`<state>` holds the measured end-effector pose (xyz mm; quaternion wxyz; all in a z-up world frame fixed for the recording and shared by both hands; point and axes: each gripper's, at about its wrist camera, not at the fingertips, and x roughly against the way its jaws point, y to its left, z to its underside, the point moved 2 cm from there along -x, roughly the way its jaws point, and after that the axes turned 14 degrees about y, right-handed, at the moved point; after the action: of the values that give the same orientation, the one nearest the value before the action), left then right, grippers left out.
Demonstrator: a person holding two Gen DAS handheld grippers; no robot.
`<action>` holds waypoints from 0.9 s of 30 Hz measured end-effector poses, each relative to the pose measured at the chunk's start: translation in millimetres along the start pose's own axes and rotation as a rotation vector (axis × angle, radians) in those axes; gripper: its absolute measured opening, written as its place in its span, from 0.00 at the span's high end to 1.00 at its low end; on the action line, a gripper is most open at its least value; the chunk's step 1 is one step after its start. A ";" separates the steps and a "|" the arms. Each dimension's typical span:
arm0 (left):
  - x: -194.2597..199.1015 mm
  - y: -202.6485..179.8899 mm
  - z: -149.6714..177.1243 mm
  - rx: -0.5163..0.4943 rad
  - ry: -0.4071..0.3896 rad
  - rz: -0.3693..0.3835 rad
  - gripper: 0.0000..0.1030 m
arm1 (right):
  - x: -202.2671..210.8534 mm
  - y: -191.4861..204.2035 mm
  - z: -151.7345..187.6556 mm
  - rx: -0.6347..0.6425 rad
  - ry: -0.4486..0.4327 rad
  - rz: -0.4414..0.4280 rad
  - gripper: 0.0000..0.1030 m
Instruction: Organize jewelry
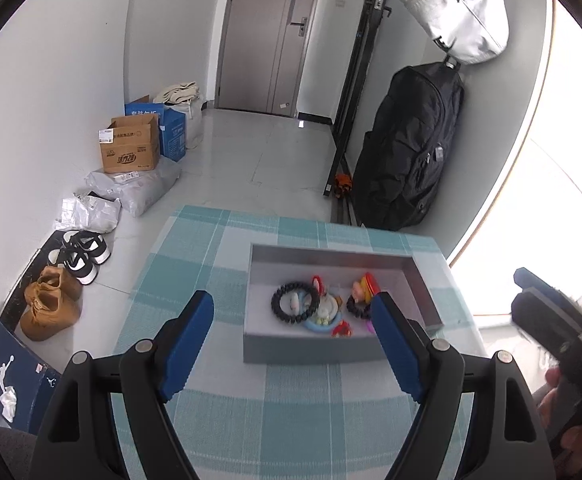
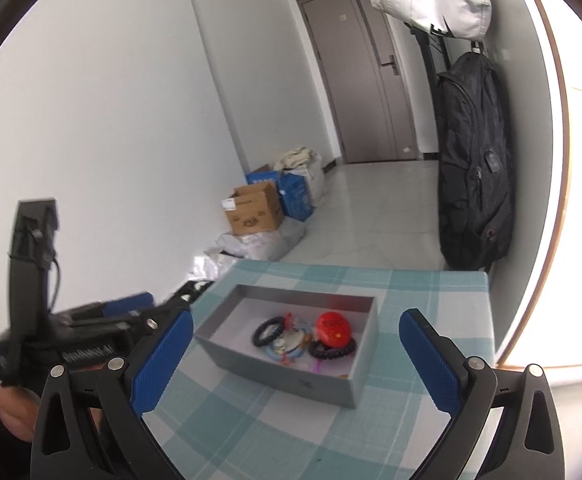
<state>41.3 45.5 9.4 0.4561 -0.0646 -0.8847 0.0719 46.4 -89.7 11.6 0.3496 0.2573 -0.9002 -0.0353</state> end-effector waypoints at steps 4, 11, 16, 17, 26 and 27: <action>7.4 -2.6 5.7 -0.007 -0.025 -0.009 0.25 | 7.8 4.4 11.2 -0.002 -0.010 0.022 0.00; 10.0 -2.7 14.4 -0.009 -0.031 -0.016 0.25 | 9.8 4.8 31.9 -0.013 0.008 0.053 0.00; 9.5 -0.6 18.9 0.007 -0.034 -0.018 0.25 | 9.6 2.8 35.7 -0.015 0.010 0.066 0.00; 8.7 -0.2 19.3 0.013 -0.031 -0.015 0.25 | 9.7 3.2 36.5 -0.014 0.011 0.069 0.00; 8.3 -3.0 19.9 -0.003 -0.029 -0.023 0.25 | 3.4 1.2 36.8 -0.023 0.026 0.066 0.00; 7.8 -2.3 19.9 -0.001 -0.027 -0.025 0.25 | 3.1 1.1 36.3 -0.023 0.027 0.064 0.00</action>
<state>20.5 43.3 4.6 0.4451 -0.0530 -0.8914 0.0668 20.5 -94.5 -13.6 0.3655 0.2246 -0.9028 -0.0311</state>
